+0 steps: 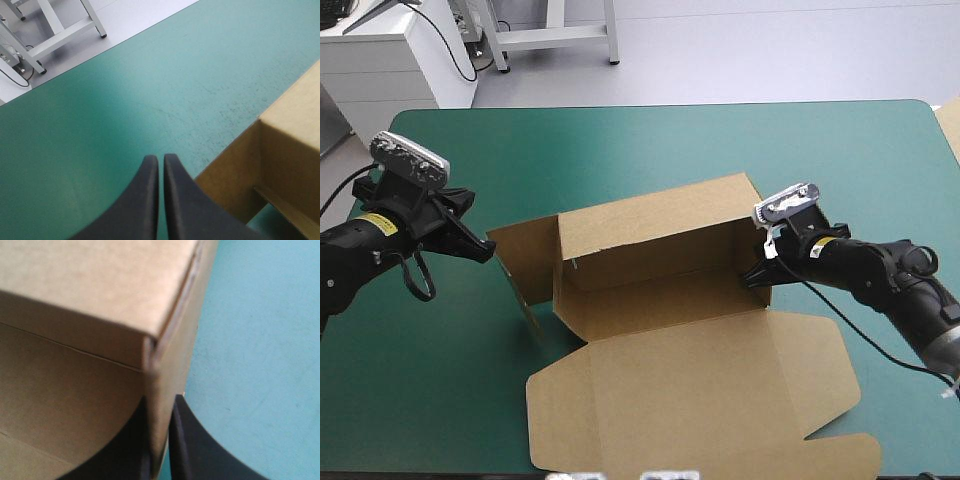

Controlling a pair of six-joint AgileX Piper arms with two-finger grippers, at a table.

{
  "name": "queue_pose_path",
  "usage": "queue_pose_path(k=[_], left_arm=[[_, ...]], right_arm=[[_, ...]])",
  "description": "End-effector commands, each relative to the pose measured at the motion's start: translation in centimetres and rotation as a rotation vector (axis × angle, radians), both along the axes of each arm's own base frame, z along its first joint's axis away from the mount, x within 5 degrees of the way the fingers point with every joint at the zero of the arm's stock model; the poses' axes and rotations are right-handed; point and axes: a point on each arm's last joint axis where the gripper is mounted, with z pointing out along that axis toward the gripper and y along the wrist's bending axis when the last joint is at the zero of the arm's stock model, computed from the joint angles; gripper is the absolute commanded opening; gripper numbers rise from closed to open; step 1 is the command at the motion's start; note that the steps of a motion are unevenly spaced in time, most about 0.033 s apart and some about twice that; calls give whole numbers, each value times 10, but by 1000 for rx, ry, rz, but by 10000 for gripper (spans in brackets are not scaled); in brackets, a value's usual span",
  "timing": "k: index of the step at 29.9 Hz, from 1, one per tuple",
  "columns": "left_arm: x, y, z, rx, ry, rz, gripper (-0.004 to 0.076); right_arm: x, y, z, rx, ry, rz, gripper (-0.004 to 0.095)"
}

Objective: Fold the box

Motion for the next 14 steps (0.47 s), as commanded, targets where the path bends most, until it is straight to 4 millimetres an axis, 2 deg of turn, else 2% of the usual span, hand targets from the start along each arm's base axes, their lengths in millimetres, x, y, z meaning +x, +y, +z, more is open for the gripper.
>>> queue_pose_path(k=[1, 4, 7, 14], left_arm=[[-7, 1, 20, -47, -101, 14, 15], [-6, 2, 19, -22, -103, 17, 15], [-5, 5, 19, 16, -110, 29, 12], [-5, 5, 19, 18, -110, 33, 12]], right_arm=[[-6, -9, 34, -22, 15, -68, -19], [-2, -12, 36, -74, 73, -111, -19], [8, -11, 27, -100, 123, -131, -19], [50, 1, -2, -132, 206, -151, -20]])
